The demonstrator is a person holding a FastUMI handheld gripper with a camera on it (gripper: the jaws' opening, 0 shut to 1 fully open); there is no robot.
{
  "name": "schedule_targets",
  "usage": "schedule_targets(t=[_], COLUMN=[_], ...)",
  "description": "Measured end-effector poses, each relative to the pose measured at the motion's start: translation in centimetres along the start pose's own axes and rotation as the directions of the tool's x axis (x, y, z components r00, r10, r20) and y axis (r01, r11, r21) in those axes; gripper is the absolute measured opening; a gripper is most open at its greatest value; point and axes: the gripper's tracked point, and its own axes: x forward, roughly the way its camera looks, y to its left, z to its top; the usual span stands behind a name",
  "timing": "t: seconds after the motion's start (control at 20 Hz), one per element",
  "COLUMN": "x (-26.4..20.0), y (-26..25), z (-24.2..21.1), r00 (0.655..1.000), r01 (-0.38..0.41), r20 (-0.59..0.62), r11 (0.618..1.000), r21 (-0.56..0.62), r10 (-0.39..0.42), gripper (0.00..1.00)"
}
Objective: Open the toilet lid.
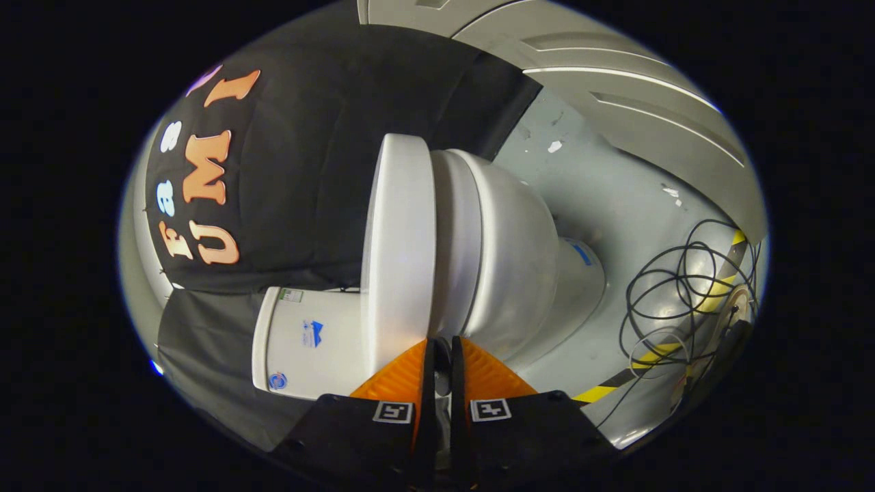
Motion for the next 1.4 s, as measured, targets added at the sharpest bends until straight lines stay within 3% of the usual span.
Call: schedule_targets(t=[0.3, 0.8, 1.25, 1.4], x=[-0.4, -0.6, -0.7, -0.6], y=[0.4, 0.3, 0.7, 0.7], z=[0.2, 0.4, 0.6, 0.5], r00=[1.000, 0.999, 1.000, 0.997], r01=[-0.026, -0.039, 0.000, 0.047], r20=[0.012, 0.013, 0.026, 0.060], r11=[1.000, 0.999, 1.000, 0.996], r21=[-0.016, -0.003, -0.028, -0.073], r10=[0.026, 0.039, 0.001, -0.043], gripper=[0.08, 0.08, 0.08, 0.08])
